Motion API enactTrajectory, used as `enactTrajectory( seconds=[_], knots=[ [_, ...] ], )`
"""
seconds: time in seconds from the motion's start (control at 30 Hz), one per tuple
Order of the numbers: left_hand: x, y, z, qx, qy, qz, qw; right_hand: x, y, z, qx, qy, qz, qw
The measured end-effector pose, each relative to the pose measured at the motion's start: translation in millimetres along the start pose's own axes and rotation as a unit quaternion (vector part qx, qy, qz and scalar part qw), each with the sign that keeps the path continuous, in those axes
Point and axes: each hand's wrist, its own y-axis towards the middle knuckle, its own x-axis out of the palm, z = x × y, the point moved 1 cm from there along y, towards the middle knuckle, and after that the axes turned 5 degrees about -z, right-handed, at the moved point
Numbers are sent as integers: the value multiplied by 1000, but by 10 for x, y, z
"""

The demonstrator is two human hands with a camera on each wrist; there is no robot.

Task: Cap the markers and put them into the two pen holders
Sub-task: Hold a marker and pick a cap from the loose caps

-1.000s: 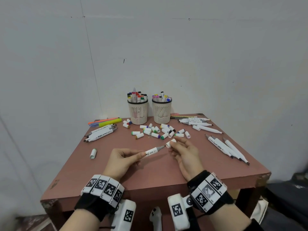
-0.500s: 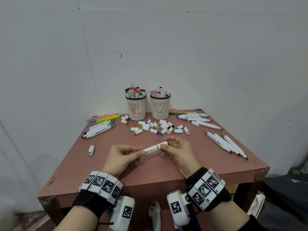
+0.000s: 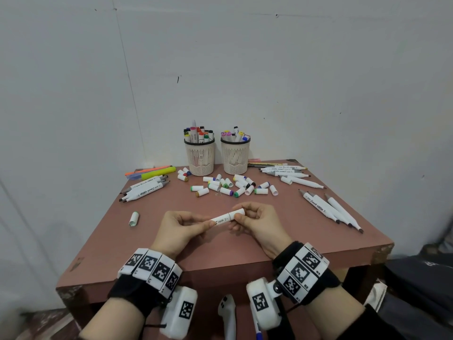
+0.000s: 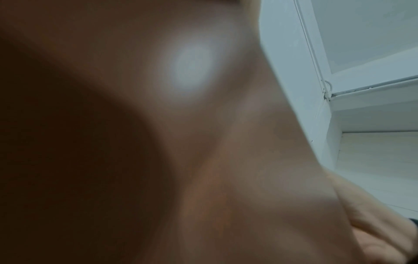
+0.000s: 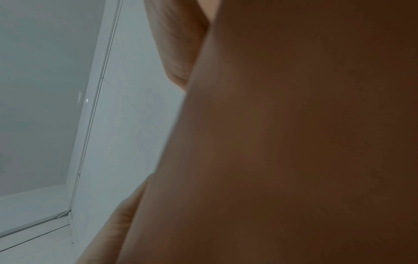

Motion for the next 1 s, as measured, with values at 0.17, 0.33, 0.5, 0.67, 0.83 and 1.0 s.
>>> enactTrajectory(
  seconds=[0.17, 0.33, 0.5, 0.67, 0.83, 1.0],
  knots=[
    [-37, -7, 4, 21, 39, 1, 999, 13, 0, -13, -16, 2, 24, 1000],
    [-80, -14, 36, 55, 3, 87, 995, -14, -4, -13, -26, 9, 78, 997],
    [-119, -53, 33, 45, -109, 118, 986, -17, -26, -37, -22, 9, 93, 995],
    [-163, -103, 38, 50, -130, 144, 980, -16, -50, -72, -14, 31, 91, 995],
    [-236, -47, 317, 99, -81, 164, 978, -163, -149, -227, 2, 15, 60, 998],
    [-289, 266, 790, 157, 76, 148, 974, -590, -231, -553, -11, -139, 64, 988]
  ],
)
